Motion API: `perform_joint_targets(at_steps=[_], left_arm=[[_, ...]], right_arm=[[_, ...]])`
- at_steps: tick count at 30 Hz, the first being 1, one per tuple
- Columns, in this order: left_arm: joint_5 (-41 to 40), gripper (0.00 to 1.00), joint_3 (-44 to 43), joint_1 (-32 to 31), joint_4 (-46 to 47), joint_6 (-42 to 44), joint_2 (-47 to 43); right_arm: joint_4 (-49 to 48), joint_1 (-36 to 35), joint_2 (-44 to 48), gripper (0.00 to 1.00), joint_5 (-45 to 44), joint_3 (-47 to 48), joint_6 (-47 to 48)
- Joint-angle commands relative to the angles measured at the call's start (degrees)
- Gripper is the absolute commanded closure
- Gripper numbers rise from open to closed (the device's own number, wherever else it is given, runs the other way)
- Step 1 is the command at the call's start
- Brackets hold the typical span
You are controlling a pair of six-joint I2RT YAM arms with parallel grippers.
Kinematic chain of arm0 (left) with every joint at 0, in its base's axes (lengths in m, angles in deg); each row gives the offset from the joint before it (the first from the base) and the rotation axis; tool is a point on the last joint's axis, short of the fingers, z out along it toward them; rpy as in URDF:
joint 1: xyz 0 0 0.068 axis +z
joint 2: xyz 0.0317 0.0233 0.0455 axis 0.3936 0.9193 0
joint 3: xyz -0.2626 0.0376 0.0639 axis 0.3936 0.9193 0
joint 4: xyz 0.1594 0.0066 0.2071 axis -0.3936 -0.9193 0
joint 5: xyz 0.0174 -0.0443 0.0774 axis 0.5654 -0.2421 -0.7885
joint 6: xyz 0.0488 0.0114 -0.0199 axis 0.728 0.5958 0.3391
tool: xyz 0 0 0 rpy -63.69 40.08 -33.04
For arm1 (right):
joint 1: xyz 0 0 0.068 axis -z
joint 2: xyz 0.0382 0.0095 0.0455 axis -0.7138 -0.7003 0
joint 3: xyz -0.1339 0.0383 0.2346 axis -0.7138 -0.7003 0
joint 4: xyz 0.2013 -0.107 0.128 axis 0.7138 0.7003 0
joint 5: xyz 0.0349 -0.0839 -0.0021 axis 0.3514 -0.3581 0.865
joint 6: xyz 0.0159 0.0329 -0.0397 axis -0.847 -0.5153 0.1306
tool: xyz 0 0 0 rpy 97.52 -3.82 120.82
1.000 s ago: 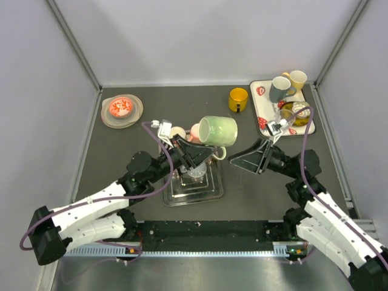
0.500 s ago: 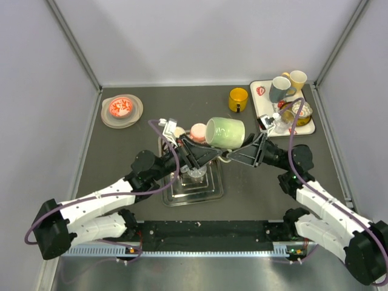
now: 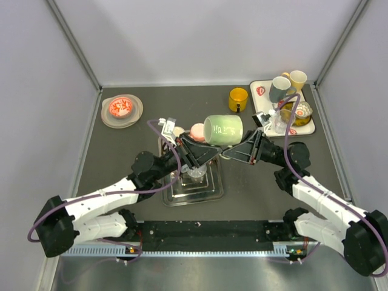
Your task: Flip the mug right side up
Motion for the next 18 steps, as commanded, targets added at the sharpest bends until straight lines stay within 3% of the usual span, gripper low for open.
perform_joint_targets(at_steps=[1, 3, 7, 11, 15, 18], left_arm=[[4.1, 1.0, 0.2, -0.4, 9.0, -1.0, -0.1], [4.9, 1.0, 0.4, -0.4, 9.1, -1.2, 0.2], [6.0, 1.0, 1.1, -0.4, 9.2, -0.9, 0.5], [5.3, 0.97, 2.1, -0.3, 6.3, 0.9, -0.7], [2.2, 0.59, 3.5, -0.3, 2.9, 3.3, -3.9], [-0.2, 0.45, 3.7, -0.2, -3.0, 5.2, -7.3]], right_arm=[[-4.3, -0.8, -0.3, 0.74, -2.5, 3.2, -0.2], [-4.4, -0.8, -0.2, 0.77, -3.4, 3.4, -0.3], [-3.5, -0.8, 0.1, 1.0, -4.7, 3.9, 0.5], [4.2, -0.8, 2.1, 1.0, -4.9, 5.3, 4.8], [10.3, -0.8, 4.3, 1.0, -5.4, 6.5, 9.2], [16.2, -0.8, 5.6, 1.0, -5.4, 8.3, 12.7]])
